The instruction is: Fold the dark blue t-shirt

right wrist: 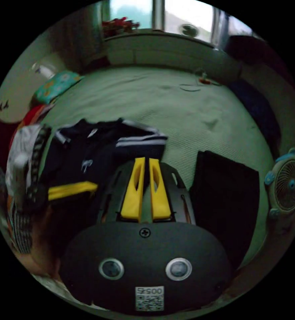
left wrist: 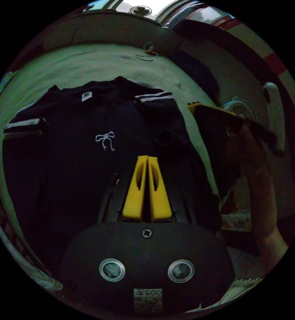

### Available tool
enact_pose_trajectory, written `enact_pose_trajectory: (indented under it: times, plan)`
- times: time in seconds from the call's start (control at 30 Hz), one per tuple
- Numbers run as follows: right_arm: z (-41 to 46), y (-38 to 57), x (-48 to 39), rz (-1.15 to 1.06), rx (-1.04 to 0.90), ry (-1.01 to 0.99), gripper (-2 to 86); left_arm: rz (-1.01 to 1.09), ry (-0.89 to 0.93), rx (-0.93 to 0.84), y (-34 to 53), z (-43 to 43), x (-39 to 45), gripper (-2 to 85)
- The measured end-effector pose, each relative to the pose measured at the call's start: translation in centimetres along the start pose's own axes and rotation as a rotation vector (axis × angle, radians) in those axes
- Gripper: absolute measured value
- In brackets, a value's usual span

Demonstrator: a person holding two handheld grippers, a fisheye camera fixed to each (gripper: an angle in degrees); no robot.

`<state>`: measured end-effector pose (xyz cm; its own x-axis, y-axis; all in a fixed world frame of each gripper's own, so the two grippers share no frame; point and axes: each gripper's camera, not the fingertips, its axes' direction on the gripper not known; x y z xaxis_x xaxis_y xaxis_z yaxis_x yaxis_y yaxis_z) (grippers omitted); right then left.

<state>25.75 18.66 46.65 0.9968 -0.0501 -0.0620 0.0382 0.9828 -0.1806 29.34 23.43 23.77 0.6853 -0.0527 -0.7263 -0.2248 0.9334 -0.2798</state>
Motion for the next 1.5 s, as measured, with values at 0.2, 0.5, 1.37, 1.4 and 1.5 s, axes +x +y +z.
enact_pose_trajectory:
  times: [0.2, 0.5, 1.37, 1.4, 1.5]
  plan:
    - [1.1, 5.9, -7.5, -0.013, -0.028, 0.052, -0.8, -0.005, -0.039, 0.011, 1.1, -0.9, 1.7, -0.7]
    - [1.2, 9.9, -13.0, 0.011, -0.02, 0.182, -0.9, 0.028, -0.145, 0.02, 2.3, -1.7, 5.4, -0.6]
    - [-6.0, 20.2, -18.5, 0.053, 0.065, 0.113, -1.0, 0.105, -0.266, 0.078, 8.9, -11.4, 9.1, -0.7]
    - [-6.3, 20.6, -18.9, 0.044, 0.067, 0.132, -1.0, 0.102, -0.261, 0.079, 9.1, -11.7, 8.9, -0.7]
    - [-7.2, 21.5, -19.0, 0.05, 0.069, 0.122, -1.1, 0.078, -0.232, 0.082, 9.9, -13.6, 7.8, -0.7]
